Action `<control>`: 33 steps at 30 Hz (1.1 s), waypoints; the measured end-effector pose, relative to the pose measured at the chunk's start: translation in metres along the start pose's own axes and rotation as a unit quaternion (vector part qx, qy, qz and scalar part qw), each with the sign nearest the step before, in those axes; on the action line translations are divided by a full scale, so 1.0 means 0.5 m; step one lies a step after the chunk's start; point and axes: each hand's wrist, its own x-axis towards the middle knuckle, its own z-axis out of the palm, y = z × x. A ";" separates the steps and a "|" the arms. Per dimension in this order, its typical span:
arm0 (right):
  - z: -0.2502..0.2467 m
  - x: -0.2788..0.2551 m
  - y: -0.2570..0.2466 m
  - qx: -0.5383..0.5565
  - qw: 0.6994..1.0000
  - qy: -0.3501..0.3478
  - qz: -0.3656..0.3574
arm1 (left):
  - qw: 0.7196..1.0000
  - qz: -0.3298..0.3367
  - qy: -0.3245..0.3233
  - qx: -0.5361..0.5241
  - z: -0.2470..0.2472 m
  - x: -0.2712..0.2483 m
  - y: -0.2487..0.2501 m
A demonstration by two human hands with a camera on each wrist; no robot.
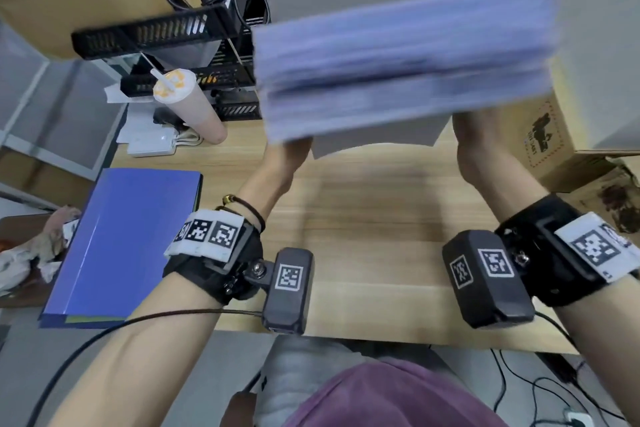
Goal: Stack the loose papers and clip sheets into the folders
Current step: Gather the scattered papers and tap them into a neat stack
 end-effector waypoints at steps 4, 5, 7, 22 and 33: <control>0.007 0.006 0.064 -0.040 0.999 0.006 0.035 | 0.997 0.014 -0.016 0.071 0.011 0.001 -0.038; 0.009 0.000 0.097 -0.061 0.996 -0.010 0.059 | 0.997 -0.001 -0.019 0.076 0.011 -0.003 -0.066; 0.014 -0.012 0.148 -0.106 0.989 -0.052 0.085 | 0.997 -0.022 -0.007 0.080 0.013 -0.012 -0.107; 0.064 0.009 -0.024 0.051 0.997 -0.014 -0.063 | 0.990 0.137 0.016 -0.014 -0.003 0.027 0.025; 0.019 0.008 0.181 -0.096 0.990 -0.012 0.098 | 0.998 -0.035 0.011 0.048 -0.023 -0.009 -0.133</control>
